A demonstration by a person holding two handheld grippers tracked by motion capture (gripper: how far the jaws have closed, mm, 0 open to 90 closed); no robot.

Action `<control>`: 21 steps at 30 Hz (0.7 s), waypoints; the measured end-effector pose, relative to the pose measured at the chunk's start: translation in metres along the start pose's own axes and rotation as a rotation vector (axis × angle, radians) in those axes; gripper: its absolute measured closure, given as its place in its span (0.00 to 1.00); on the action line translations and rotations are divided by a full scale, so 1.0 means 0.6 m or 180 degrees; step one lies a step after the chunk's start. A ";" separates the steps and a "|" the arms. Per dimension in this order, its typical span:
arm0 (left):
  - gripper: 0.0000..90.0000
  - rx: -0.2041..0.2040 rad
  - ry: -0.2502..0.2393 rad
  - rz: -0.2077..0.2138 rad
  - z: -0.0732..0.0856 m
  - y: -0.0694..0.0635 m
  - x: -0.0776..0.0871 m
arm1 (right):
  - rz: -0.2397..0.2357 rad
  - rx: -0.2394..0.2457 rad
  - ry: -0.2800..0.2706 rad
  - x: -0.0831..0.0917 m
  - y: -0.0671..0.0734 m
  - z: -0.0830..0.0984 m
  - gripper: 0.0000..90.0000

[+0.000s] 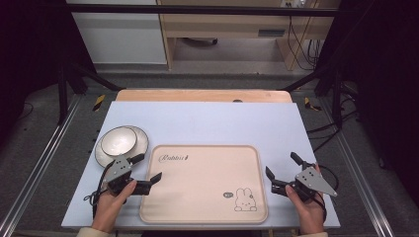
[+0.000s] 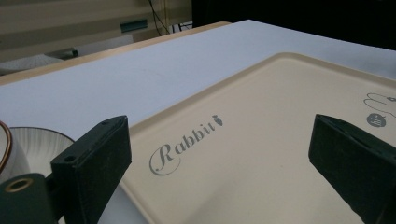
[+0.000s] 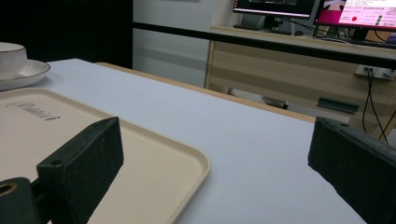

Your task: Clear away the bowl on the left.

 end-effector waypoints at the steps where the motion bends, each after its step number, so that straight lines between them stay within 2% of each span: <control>1: 0.06 0.0036 -0.0020 -0.0044 -0.001 0.003 0.003 | 0.0004 -0.0001 -0.0002 0.000 0.000 0.000 0.04; 3: 0.06 0.0127 -0.0069 -0.0067 -0.004 0.008 0.006 | 0.0006 -0.0005 0.0000 0.002 0.000 -0.001 0.04; 9: 0.06 0.0263 -0.0001 -0.0202 -0.029 0.042 0.025 | 0.0038 -0.0033 -0.0021 0.004 -0.004 -0.005 0.04; 14: 0.06 0.0219 0.0032 -0.0323 -0.064 0.068 0.035 | 0.0038 -0.0042 -0.0025 0.006 -0.003 -0.006 0.04; 17: 0.06 0.0223 0.0097 -0.0363 -0.076 0.079 0.037 | 0.0034 -0.0051 -0.0020 0.006 -0.003 -0.004 0.04; 18: 0.06 0.0226 0.0175 -0.0401 -0.087 0.092 0.037 | 0.0039 -0.0055 -0.0017 0.007 -0.004 -0.004 0.04; 21: 0.06 0.0227 0.0228 -0.0442 -0.094 0.103 0.037 | 0.0051 -0.0067 -0.0033 0.008 -0.005 -0.005 0.04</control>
Point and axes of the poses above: each handheld gripper's, and its own axes: x roughly backward along the jaws, z roughly out of its underside, y roughly to its left, the point moved 4 cm from there along -x, roughly forward along the jaws, and after that the axes turned 13 degrees about z, right-handed, at the moved point
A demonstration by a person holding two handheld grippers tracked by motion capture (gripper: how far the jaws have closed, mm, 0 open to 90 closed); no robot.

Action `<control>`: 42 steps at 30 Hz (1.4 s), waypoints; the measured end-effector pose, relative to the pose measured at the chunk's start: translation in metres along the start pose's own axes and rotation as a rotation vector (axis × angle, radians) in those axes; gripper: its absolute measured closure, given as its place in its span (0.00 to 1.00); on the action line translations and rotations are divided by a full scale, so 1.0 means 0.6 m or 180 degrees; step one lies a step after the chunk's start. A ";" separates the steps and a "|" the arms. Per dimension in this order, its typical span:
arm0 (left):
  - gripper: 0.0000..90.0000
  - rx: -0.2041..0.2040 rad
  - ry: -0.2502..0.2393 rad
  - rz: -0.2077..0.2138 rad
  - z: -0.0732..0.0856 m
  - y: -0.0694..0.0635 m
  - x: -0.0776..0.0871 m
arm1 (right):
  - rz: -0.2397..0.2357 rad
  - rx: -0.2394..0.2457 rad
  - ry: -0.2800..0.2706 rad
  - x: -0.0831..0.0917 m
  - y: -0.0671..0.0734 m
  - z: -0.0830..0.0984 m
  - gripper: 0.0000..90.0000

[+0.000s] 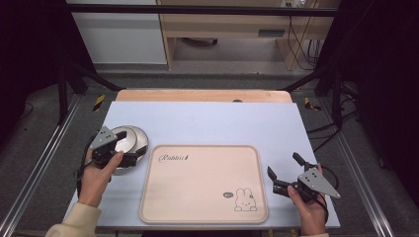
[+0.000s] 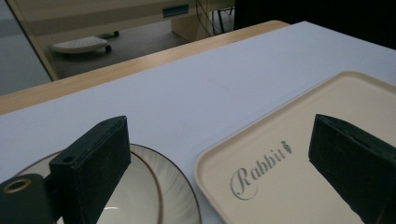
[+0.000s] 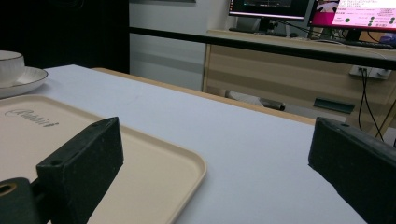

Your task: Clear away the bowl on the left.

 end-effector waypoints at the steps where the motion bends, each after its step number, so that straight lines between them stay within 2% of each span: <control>1: 0.07 0.0016 0.0023 -0.0013 -0.006 0.008 -0.002 | 0.0003 -0.0003 0.0003 0.000 0.000 0.000 0.04; 6: 0.06 -0.0001 0.0165 -0.0171 -0.021 0.038 0.002 | -0.0015 0.0015 0.0016 -0.001 0.004 0.000 0.04; 12: 0.07 0.0096 0.0213 -0.0297 -0.027 0.066 0.010 | -0.0024 0.0018 0.0020 -0.001 0.005 0.001 0.04; 24: 0.07 0.0189 0.0332 -0.0512 -0.021 0.103 0.027 | -0.0040 0.0017 0.0037 -0.002 0.007 0.002 0.04; 36: 0.08 0.0488 0.0359 -0.0628 -0.004 0.136 0.041 | -0.0047 0.0019 0.0047 -0.003 0.008 0.003 0.04; 39: 0.08 0.0580 0.0367 -0.0683 0.002 0.146 0.044 | -0.0047 0.0022 0.0058 -0.003 0.009 0.003 0.04; 42: 0.09 0.0729 0.0354 -0.0726 0.008 0.155 0.048 | -0.0044 0.0027 0.0059 -0.003 0.009 0.003 0.04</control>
Point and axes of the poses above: each handheld gripper's, and its own axes: x roughly backward along the jaws, z roughly out of its underside, y roughly to its left, the point moved 4 cm from there along -x, roughly forward along the jaws, and after that the axes turned 13 degrees about z, right-handed, at the moved point
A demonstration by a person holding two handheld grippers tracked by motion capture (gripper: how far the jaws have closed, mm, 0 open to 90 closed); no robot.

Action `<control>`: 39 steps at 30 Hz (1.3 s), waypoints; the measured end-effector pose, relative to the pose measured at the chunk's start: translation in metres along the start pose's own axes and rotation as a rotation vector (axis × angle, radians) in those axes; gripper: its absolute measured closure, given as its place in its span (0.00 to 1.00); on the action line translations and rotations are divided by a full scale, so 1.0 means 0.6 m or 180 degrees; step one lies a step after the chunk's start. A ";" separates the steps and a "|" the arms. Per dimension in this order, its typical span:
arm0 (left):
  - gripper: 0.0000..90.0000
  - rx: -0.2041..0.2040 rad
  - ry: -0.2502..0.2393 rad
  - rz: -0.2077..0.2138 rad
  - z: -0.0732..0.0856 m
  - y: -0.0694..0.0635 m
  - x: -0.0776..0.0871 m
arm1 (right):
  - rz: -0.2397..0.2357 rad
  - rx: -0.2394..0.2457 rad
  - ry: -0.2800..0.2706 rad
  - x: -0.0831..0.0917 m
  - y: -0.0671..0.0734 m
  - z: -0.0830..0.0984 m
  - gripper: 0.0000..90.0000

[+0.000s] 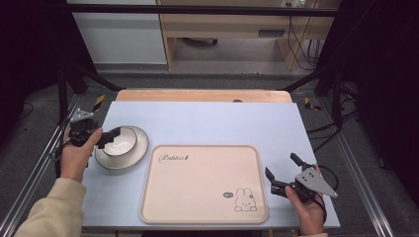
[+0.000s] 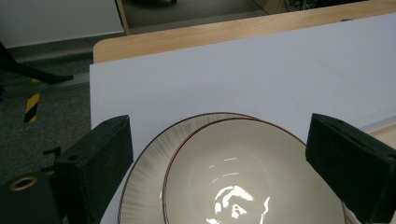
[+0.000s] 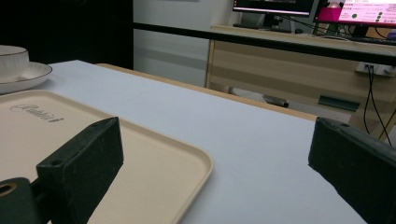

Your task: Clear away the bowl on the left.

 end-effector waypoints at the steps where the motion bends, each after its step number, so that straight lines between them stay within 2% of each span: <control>1: 0.09 0.0029 -0.0013 -0.0016 0.001 0.002 0.000 | 0.0002 0.0001 0.0000 0.000 0.000 0.000 0.04; 4: 0.11 0.0083 0.0040 -0.0098 0.006 0.013 0.001 | 0.0001 0.0001 0.0007 0.000 0.000 0.000 0.04; 6: 0.13 0.0105 0.0046 -0.0106 0.007 0.015 0.001 | 0.0000 0.0003 0.0011 0.000 0.000 0.000 0.04; 13: 0.21 0.0328 0.0097 -0.0169 0.022 0.029 -0.004 | 0.0005 0.0000 0.0014 0.000 0.000 0.001 0.04; 18: 0.26 0.0373 0.0168 -0.0214 0.030 0.034 -0.009 | 0.0009 -0.0009 0.0010 -0.001 0.000 0.001 0.04; 30: 0.37 0.0504 0.0274 -0.0248 0.042 0.038 -0.019 | 0.0001 -0.0014 0.0013 0.000 0.001 0.001 0.04; 36: 0.44 0.0612 0.0307 -0.0230 0.044 0.039 -0.023 | 0.0000 -0.0028 0.0014 0.000 0.001 0.000 0.04; 39: 0.48 0.0724 0.0313 -0.0226 0.046 0.040 -0.026 | 0.0003 -0.0030 0.0016 0.000 0.000 0.000 0.04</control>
Point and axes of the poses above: each handheld gripper's, and its own axes: x roughly backward along the jaws, z roughly out of its underside, y roughly to its left, the point moved 4 cm from there along -x, roughly forward along the jaws, and after that the axes turned 13 degrees about z, right-handed, at the moved point
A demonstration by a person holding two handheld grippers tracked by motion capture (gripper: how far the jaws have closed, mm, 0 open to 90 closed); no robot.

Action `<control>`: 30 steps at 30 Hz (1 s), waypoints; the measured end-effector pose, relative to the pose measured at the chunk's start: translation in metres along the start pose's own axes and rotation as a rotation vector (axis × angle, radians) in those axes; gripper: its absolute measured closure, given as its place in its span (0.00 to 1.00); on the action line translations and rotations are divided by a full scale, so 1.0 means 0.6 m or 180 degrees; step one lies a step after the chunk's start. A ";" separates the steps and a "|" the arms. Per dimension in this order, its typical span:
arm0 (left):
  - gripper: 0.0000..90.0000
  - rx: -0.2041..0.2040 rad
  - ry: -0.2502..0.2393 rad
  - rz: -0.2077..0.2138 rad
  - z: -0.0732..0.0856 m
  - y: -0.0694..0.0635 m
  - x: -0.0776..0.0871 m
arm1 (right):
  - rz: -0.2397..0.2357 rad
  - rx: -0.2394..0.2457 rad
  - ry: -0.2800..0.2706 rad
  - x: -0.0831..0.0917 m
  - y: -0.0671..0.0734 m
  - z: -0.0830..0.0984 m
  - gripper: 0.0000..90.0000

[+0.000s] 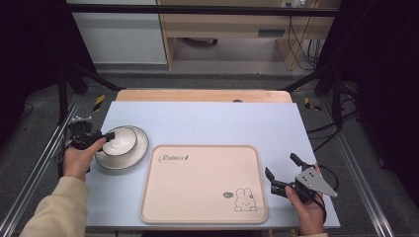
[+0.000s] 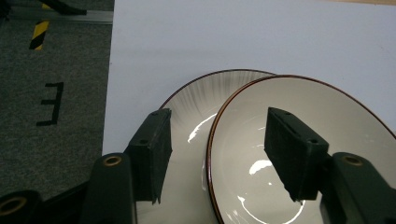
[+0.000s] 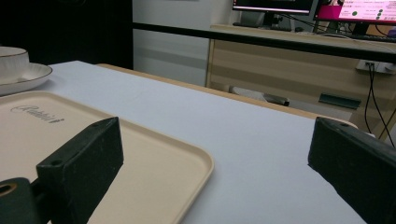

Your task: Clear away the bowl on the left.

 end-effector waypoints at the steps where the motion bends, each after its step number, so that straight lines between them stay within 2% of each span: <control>1: 0.49 0.0037 0.0002 0.0012 0.000 0.000 -0.001 | 0.0000 0.0005 0.0001 0.000 0.000 0.000 0.04; 6: 0.54 0.0087 0.0071 -0.0060 0.003 0.004 -0.002 | -0.0008 0.0004 0.0004 0.000 0.001 0.000 0.04; 18: 0.66 0.0211 0.0210 -0.0073 0.013 0.016 -0.007 | -0.0019 -0.0011 0.0013 0.000 0.001 0.001 0.04; 25: 0.73 0.0234 0.0296 -0.0044 0.017 0.019 -0.016 | -0.0022 -0.0014 0.0019 0.000 0.002 0.002 0.04; 30: 0.82 0.0236 0.0352 0.0018 0.017 0.015 -0.024 | -0.0023 -0.0027 0.0024 0.000 0.002 0.003 0.04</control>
Point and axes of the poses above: each handheld gripper's, and its own axes: x roughly backward along the jaws, z roughly out of its underside, y roughly to its left, the point moved 4 cm from there along -x, roughly forward along the jaws, and after that the axes turned 13 degrees about z, right-handed, at the moved point
